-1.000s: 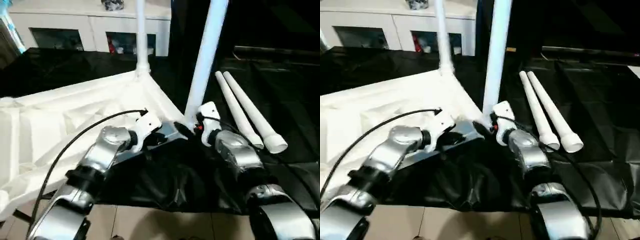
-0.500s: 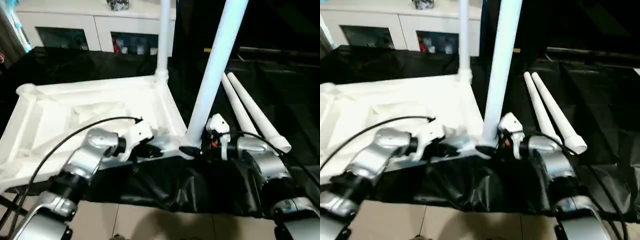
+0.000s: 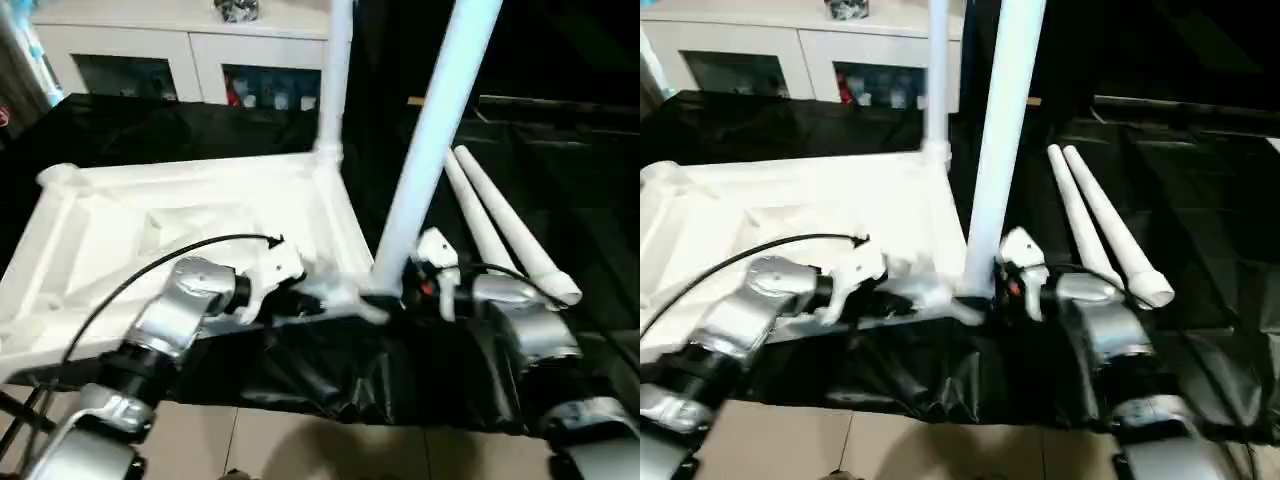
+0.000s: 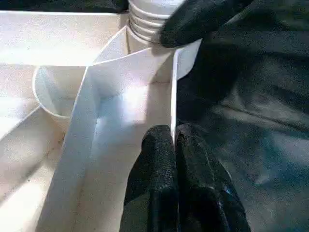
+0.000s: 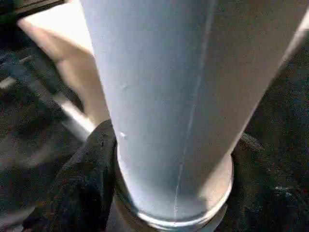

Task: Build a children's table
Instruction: Rotate leg to tighten

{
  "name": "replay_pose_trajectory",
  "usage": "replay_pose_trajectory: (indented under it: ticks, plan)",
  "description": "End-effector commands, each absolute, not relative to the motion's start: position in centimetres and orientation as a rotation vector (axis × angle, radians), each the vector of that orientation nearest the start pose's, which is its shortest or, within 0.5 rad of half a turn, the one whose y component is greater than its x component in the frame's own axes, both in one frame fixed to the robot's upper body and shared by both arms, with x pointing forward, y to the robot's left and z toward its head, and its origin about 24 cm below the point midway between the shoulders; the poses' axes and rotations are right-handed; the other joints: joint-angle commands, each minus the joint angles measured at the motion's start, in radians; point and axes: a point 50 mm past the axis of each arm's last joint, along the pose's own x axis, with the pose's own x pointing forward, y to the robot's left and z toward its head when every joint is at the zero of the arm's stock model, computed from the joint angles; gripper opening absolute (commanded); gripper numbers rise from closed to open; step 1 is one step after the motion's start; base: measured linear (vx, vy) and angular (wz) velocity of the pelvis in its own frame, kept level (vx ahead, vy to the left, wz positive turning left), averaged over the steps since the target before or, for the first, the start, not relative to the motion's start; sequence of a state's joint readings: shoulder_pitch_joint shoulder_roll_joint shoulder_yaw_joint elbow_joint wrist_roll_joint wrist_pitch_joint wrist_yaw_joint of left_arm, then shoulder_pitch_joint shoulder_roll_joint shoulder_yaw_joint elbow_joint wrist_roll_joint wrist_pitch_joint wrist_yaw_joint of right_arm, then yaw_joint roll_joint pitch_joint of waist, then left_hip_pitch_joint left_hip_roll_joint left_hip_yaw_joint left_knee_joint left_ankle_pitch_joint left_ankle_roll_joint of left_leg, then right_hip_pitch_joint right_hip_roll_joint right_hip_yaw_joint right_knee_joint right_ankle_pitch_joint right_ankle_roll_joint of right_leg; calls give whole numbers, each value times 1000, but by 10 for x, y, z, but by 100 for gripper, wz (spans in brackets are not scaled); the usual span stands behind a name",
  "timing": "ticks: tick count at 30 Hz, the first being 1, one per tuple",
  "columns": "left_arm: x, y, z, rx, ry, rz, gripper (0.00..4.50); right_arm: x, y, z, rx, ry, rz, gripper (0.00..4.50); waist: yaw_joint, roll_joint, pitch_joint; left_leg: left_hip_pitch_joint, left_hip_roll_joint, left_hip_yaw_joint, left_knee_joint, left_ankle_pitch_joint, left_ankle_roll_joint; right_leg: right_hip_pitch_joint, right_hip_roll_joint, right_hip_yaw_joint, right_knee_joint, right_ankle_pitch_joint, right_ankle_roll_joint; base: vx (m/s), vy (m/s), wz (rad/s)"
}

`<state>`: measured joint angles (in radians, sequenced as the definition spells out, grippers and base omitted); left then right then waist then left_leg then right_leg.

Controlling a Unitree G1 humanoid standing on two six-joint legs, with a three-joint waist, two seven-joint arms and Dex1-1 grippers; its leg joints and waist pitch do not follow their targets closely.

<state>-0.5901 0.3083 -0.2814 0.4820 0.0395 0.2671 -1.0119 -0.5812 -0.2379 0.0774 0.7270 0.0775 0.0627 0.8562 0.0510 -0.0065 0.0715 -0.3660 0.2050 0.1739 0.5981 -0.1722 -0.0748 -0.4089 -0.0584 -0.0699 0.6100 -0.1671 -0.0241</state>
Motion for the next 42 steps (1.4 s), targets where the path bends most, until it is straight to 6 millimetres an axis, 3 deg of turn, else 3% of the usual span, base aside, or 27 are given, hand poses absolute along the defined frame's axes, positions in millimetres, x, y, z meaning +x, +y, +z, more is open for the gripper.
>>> replay_pose_trajectory:
  ticks: [1, 2, 7, 10, 12, 15, 18, 21, 25, 34, 42]
  plan:
    - [338, 88, 77, 368, 333, -1058, 0, 341, -113, 32, -103, 320, 795, 269, -4, 3, -73, 11, 21, -8, -71, -265, 5, 48, -75, 45, -91, -389, -179, 0, 0, 0]
    - [340, 85, 77, 364, 331, -1032, 0, 343, -110, 32, -87, 321, 764, 269, -4, 6, -74, 16, 20, -7, -69, -266, 2, 45, -75, 45, -93, -380, -184, 0, 0, 0]
    - [351, 71, 78, 344, 324, -884, 0, 352, -94, 29, -55, 326, 580, 268, 0, 5, -81, 11, 20, -6, -68, -225, 13, 51, -75, 46, -83, -286, -202, 0, 0, 0]
    - [351, 65, 79, 339, 309, -881, 0, 355, -84, 32, -33, 302, 543, 268, 5, 5, -84, 8, 20, -4, -66, -196, 23, 53, -75, 47, -77, -220, -216, 0, 0, 0]
    - [350, 64, 79, 341, 306, -897, 0, 355, -80, 35, -7, 283, 566, 324, 9, 2, -85, 6, 19, -3, -66, -185, 32, 57, -76, 47, -74, -197, -220, 0, 0, 0]
    - [346, 66, 77, 356, 298, -946, 0, 355, -80, 38, 15, 270, 606, 348, 9, 1, -82, 4, 19, -2, -67, -191, 43, 59, -76, 47, -75, -206, -219, 0, 0, 0]
    - [339, 73, 77, 382, 278, -1039, 0, 353, -87, 38, -72, 256, 690, 383, 6, 7, -82, 4, 22, -5, -69, -208, 38, 59, -78, 46, -78, -234, -214, 0, 0, 0]
    - [335, 77, 75, 389, 288, -1079, 0, 350, -92, 39, -100, 246, 743, 383, -4, 7, -81, 2, 21, -4, -68, -213, 41, 60, -76, 47, -75, -216, -223, 0, 0, 0]
    - [328, 89, 77, 407, 292, -1181, 0, 342, -109, 45, -130, 227, 915, 383, -3, 10, -80, 5, 24, -4, -68, -218, 48, 58, -76, 48, -75, -215, -231, 0, 0, 0]
    - [320, 104, 76, 426, 319, -1282, 0, 322, -132, 50, -173, 262, 1162, 383, 14, 10, -80, 8, 28, -3, -68, -220, 54, 59, -71, 48, -73, -202, -238, 0, 0, 0]
    - [314, 111, 74, 430, 354, -1348, 0, 310, -137, 51, -175, 297, 1278, 319, 16, 8, -78, 8, 26, -4, -68, -229, 49, 57, -73, 47, -80, -257, -219, 0, 0, 0]
